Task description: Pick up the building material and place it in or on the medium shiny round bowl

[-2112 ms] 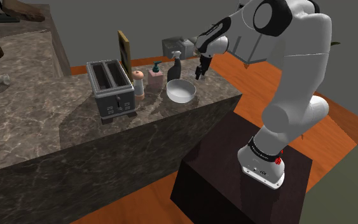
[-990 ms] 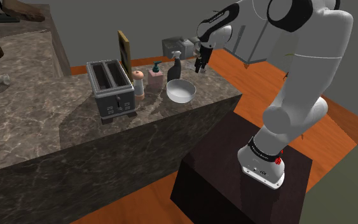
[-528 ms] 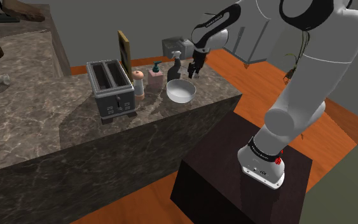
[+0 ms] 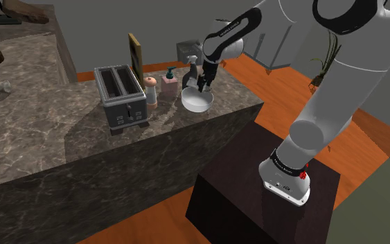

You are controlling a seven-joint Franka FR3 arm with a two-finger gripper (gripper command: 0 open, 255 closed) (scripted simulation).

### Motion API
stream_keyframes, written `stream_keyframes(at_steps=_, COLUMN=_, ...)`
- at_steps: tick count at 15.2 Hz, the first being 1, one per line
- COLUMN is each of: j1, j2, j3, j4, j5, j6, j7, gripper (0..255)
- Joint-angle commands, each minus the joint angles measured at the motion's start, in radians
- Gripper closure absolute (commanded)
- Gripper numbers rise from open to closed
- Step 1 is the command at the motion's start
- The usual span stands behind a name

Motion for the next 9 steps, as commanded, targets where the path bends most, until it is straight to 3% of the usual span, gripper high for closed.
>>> stream_keyframes(at_steps=1, j1=0.001, j2=0.015, j3=0.001, j4=-0.008, j5=0.001, j6=0.024, j7=0.0, gripper=255)
stream_keyframes(at_steps=9, j1=0.001, j2=0.102, j3=0.003, j4=-0.021, j5=0.008, j6=0.123, j7=-0.009, gripper=255)
